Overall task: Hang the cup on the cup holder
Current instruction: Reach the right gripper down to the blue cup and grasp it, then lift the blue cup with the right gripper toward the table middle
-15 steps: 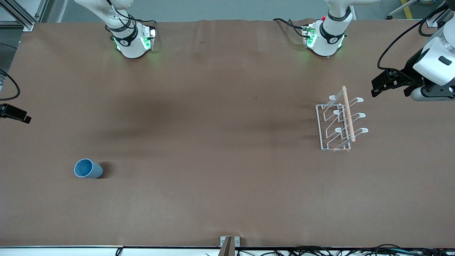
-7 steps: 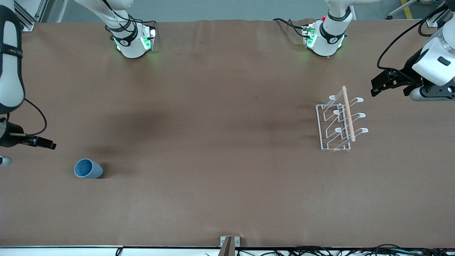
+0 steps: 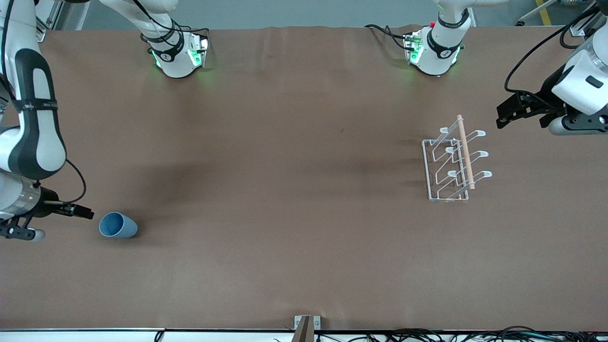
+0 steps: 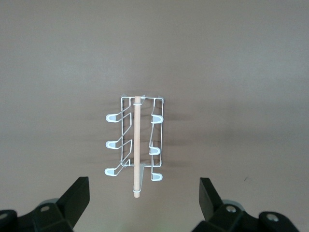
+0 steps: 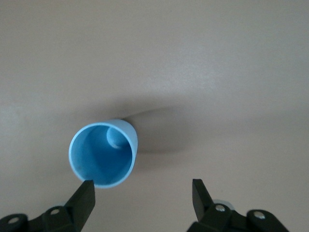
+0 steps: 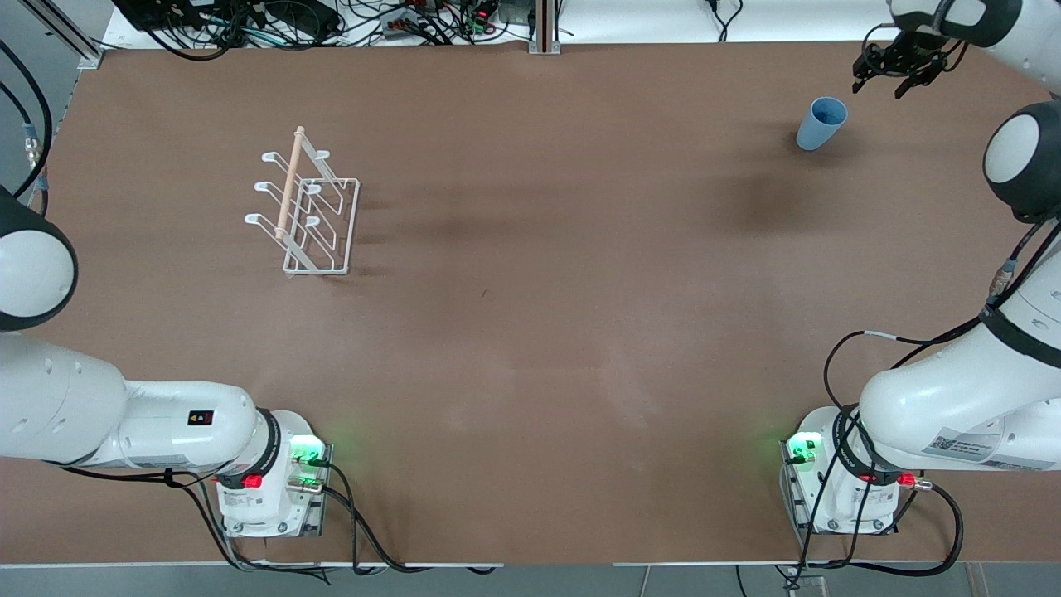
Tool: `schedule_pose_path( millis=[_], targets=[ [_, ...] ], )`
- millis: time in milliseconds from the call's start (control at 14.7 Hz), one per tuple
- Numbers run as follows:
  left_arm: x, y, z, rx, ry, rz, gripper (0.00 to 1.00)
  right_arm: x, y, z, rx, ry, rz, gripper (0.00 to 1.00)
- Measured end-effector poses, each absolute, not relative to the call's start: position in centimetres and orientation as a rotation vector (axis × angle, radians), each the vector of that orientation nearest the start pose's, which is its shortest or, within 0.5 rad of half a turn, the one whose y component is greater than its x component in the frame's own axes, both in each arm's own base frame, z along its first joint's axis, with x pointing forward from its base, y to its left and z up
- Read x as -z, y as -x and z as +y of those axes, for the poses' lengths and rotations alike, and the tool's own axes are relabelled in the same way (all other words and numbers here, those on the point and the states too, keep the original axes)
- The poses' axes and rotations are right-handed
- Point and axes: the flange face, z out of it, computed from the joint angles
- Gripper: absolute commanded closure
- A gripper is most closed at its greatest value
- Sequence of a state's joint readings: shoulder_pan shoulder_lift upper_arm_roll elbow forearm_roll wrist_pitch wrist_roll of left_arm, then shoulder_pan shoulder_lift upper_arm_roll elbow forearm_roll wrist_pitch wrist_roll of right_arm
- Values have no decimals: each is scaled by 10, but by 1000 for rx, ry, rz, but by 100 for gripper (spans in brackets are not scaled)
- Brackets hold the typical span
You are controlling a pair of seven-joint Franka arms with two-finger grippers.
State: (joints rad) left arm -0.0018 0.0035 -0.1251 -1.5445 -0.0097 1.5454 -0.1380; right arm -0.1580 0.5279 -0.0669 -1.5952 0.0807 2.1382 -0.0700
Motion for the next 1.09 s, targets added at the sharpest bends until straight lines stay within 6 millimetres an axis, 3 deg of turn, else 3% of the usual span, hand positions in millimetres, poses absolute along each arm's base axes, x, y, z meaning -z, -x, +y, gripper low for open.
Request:
schedule_pose_path(
  millis=[204,409,613,1021,1089],
  targets=[
    [-632,-548,-70,-18,3150,-18,0,-290,-681,-144,46,3076,317,12],
    [-632,-548,-70,-22,3150,-19,0,-266,-686,-136,59,3077,303,14],
    [-632,-548,-70,-24,3150,-19,0,-260,-687,-130,54,3078,291,18],
    [-631,-548,-70,-26,3149,-19,0,-254,-683,-130,29,3077,294,42],
    [-631,-548,-70,-27,3149,-19,0,-252,-682,-130,22,3076,295,51]
  ],
)
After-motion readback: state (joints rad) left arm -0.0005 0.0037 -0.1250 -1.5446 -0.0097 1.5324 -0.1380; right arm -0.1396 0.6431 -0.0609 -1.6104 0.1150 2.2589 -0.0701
